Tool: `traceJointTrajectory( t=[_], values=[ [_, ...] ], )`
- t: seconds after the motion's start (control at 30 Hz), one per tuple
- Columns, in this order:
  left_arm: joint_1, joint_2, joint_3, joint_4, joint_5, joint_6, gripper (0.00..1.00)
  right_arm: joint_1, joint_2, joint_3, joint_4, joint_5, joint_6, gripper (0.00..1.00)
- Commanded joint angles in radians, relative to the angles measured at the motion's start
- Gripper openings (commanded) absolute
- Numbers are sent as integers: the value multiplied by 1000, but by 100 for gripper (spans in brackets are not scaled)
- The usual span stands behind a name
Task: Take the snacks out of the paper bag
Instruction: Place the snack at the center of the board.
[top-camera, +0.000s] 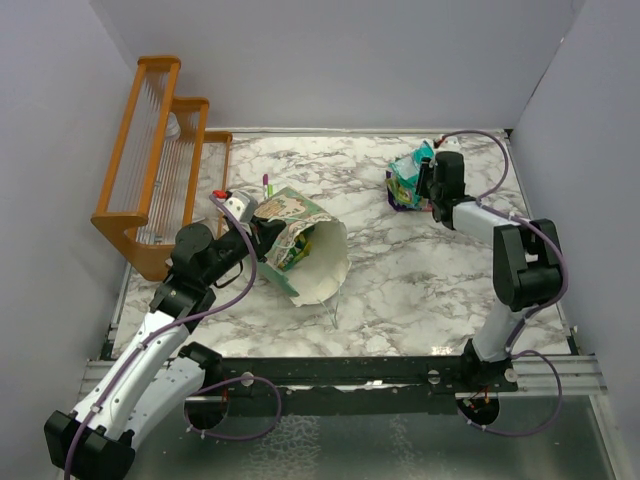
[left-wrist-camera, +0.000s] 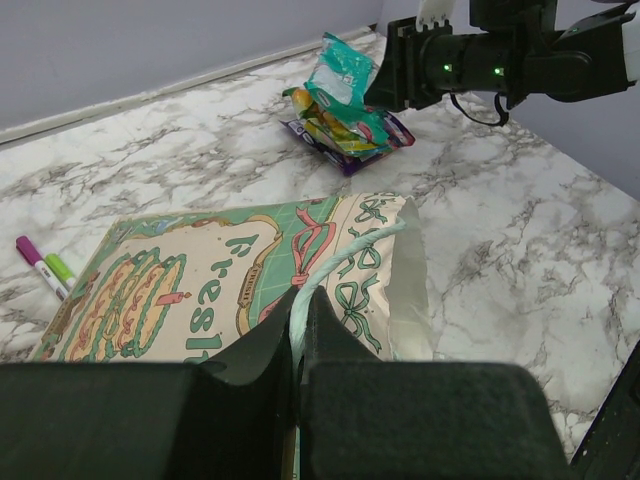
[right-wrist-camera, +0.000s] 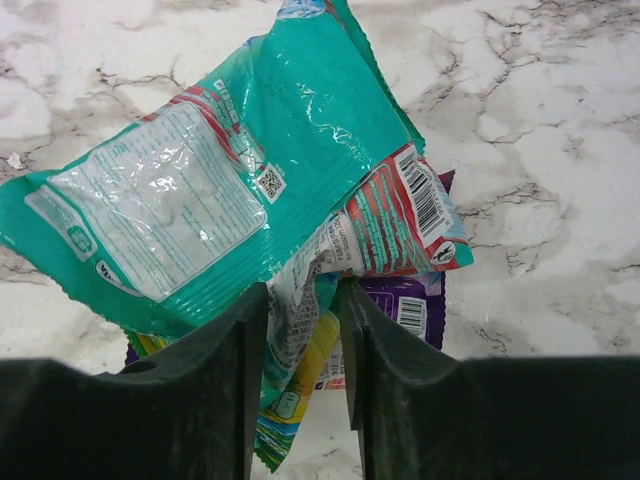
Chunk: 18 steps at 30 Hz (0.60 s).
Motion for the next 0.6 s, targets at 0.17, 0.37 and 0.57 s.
traceJointTrajectory(
  t=[0.17, 0.37, 0.57],
  values=[
    [5, -4, 13, 13, 10, 2, 0, -6, -75, 17, -54, -37, -25, 45],
    [5, 4, 14, 15, 21, 1, 0, -8, -123, -3, -71, -8, -33, 56],
    [6, -4, 11, 33, 68, 2, 0, -6, -260, -67, -74, -92, -63, 63]
  ],
)
